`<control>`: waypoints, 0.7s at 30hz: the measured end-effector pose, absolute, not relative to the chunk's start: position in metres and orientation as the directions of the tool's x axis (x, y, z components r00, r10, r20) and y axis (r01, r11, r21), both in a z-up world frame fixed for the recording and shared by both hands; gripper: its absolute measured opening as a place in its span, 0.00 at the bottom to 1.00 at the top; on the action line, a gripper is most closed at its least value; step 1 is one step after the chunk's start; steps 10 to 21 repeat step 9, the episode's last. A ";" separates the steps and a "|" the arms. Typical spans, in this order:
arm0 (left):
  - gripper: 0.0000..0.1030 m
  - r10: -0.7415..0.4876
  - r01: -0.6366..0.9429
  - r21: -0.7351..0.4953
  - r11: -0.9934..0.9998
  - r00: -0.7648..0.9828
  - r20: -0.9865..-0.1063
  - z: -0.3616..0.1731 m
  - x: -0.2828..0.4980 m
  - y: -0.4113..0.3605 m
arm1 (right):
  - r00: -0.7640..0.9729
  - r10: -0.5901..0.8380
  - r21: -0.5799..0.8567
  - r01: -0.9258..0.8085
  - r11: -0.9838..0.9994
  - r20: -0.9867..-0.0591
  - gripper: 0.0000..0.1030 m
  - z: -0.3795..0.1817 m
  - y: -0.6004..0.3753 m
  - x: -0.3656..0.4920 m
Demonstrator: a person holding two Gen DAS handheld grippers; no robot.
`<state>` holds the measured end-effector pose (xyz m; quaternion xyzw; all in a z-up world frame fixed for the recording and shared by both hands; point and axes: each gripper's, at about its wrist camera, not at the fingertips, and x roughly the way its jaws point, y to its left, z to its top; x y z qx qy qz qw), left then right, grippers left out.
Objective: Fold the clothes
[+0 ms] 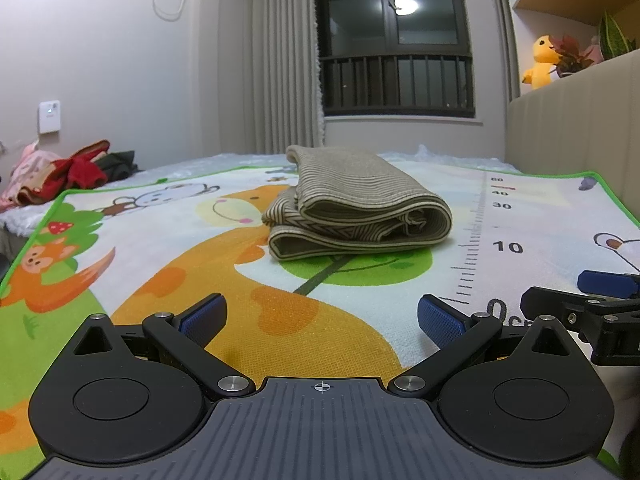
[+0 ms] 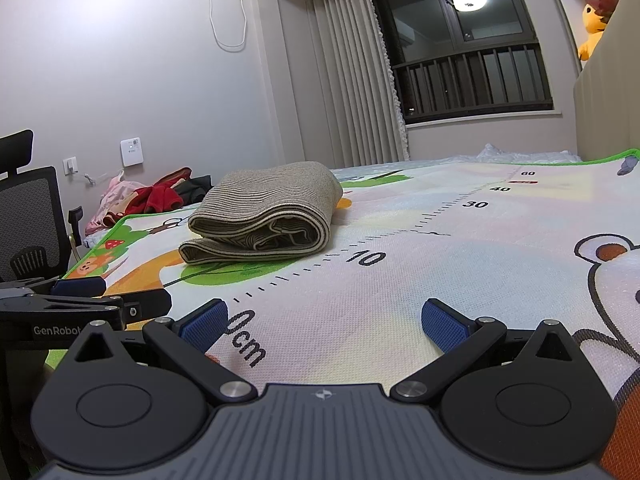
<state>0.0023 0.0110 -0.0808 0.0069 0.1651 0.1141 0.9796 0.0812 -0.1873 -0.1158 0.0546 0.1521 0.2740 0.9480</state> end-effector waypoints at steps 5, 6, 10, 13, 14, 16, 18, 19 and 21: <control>1.00 0.219 -0.215 0.048 0.975 0.921 -0.322 -0.081 0.003 0.012 | 0.803 0.536 0.188 -0.503 0.844 -0.260 1.00 -0.116 -0.187 0.081; 1.00 0.218 -0.214 0.047 0.976 0.921 -0.323 -0.081 0.003 0.012 | 0.803 0.536 0.188 -0.502 0.844 -0.260 1.00 -0.116 -0.187 0.081; 1.00 0.216 -0.215 0.039 0.976 0.920 -0.326 -0.080 0.003 0.013 | 0.803 0.531 0.186 -0.497 0.847 -0.271 1.00 -0.115 -0.186 0.081; 1.00 0.216 -0.215 0.039 0.976 0.920 -0.326 -0.080 0.003 0.013 | 0.803 0.531 0.186 -0.497 0.847 -0.271 1.00 -0.115 -0.186 0.081; 1.00 0.216 -0.215 0.039 0.976 0.920 -0.326 -0.080 0.003 0.013 | 0.803 0.531 0.186 -0.497 0.847 -0.271 1.00 -0.115 -0.186 0.081; 1.00 0.216 -0.215 0.039 0.976 0.920 -0.326 -0.080 0.003 0.013 | 0.803 0.531 0.186 -0.497 0.847 -0.271 1.00 -0.115 -0.186 0.081; 1.00 0.216 -0.215 0.039 0.976 0.920 -0.326 -0.080 0.003 0.013 | 0.803 0.531 0.186 -0.497 0.847 -0.271 1.00 -0.115 -0.186 0.081; 1.00 0.216 -0.215 0.039 0.976 0.920 -0.326 -0.080 0.003 0.013 | 0.803 0.531 0.186 -0.497 0.847 -0.271 1.00 -0.115 -0.186 0.081; 1.00 0.216 -0.215 0.039 0.976 0.920 -0.326 -0.080 0.003 0.013 | 0.803 0.531 0.186 -0.497 0.847 -0.271 1.00 -0.115 -0.186 0.081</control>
